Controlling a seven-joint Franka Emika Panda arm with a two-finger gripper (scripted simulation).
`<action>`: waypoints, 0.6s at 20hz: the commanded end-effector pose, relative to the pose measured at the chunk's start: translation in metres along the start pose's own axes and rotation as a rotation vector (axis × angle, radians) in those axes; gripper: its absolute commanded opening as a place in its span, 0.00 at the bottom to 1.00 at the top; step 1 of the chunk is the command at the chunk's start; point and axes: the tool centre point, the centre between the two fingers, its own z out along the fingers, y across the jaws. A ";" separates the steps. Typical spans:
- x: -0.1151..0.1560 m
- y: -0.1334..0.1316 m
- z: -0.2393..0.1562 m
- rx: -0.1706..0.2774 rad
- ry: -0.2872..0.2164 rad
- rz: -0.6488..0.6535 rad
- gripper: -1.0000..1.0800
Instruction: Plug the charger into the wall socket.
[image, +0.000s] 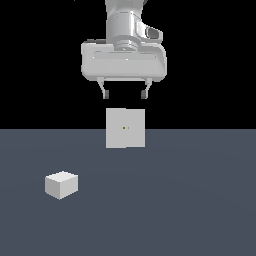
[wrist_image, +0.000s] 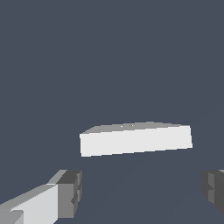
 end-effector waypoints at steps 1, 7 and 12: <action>-0.002 -0.006 0.005 0.003 0.001 -0.036 0.96; -0.012 -0.027 0.021 0.015 0.008 -0.172 0.96; -0.026 -0.050 0.039 0.028 0.015 -0.329 0.96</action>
